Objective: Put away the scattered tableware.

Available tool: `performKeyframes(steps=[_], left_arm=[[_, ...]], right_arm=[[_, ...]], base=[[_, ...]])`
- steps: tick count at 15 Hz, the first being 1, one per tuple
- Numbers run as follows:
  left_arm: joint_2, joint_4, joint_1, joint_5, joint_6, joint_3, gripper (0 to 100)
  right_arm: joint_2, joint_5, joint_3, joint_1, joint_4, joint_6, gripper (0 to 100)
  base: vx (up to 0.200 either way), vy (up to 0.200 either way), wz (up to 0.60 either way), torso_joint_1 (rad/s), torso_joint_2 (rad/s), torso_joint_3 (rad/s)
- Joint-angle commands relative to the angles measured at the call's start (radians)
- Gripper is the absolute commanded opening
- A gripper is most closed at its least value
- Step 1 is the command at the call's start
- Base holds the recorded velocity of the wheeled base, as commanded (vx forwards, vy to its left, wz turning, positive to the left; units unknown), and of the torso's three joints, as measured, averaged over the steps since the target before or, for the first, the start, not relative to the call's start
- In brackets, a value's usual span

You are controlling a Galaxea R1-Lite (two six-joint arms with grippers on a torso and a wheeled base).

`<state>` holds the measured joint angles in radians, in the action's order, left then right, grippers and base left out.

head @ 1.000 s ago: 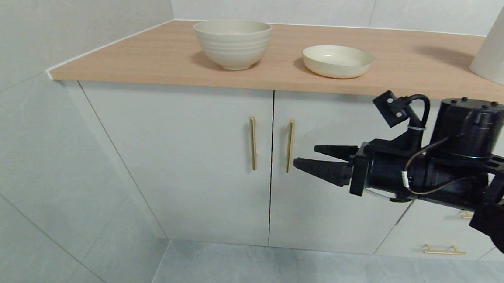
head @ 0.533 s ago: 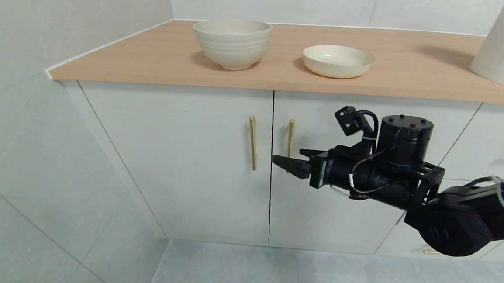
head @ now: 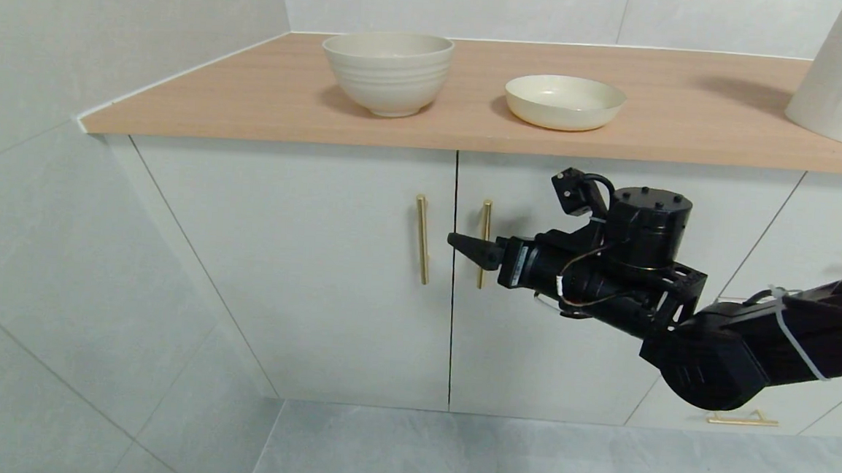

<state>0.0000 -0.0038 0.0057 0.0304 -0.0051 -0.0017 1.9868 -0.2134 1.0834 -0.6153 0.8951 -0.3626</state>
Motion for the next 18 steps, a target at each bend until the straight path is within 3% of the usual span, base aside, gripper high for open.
performKeyframes(steps=[1,4,18], left_arm=[[0.000,-0.001,0.000,0.000,-0.001,0.000,100],[0.000,-0.001,0.000,0.000,0.001,0.000,100],[0.000,-0.001,0.000,0.000,-0.001,0.000,100]], right_arm=[[0.029,0.017,0.021,-0.012,0.011,-0.007,100],[0.046,0.025,0.021,-0.024,0.077,-0.039,100],[-0.022,-0.006,-0.062,-0.092,0.073,-0.079,100]], base=[[0.000,0.000,0.00,0.000,0.00,0.000],[0.000,0.000,0.00,0.000,0.00,0.000],[0.000,0.000,0.00,0.000,0.00,0.000]])
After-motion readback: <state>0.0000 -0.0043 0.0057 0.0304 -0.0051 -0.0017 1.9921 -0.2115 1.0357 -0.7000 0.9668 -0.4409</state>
